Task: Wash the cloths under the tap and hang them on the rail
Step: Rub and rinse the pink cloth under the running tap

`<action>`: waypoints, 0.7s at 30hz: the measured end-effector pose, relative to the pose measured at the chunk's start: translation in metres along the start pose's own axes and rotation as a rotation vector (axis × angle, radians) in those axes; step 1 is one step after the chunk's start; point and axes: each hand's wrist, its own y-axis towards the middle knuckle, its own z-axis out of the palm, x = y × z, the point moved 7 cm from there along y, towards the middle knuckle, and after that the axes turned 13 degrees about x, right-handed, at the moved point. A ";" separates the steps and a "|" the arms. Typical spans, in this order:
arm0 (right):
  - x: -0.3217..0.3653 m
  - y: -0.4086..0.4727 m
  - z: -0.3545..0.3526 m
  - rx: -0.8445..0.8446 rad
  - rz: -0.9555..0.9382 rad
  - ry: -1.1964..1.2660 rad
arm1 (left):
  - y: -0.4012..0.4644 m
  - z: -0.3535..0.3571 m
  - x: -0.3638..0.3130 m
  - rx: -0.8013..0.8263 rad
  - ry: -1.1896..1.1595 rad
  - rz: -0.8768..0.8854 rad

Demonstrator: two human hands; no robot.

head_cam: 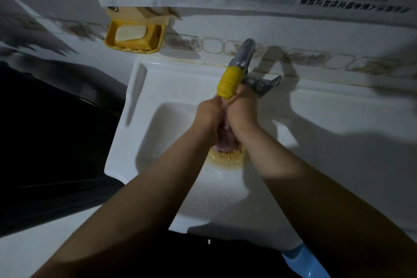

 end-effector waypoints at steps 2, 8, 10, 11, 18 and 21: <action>0.005 -0.015 0.011 -0.008 -0.021 -0.030 | 0.000 -0.009 -0.008 0.037 0.030 0.083; 0.003 0.015 -0.019 0.098 -0.077 -0.223 | -0.019 0.009 0.019 0.549 0.221 -0.023; 0.005 0.019 -0.023 0.168 -0.103 -0.189 | -0.025 0.006 0.008 0.634 0.437 0.046; 0.002 0.021 -0.021 0.230 -0.090 -0.193 | -0.024 0.001 0.000 0.622 0.557 0.094; -0.067 -0.001 0.022 0.607 0.164 0.008 | -0.017 -0.036 -0.034 0.481 0.107 0.172; -0.104 -0.021 0.050 0.722 0.135 -0.067 | -0.014 -0.053 -0.039 0.358 0.031 0.232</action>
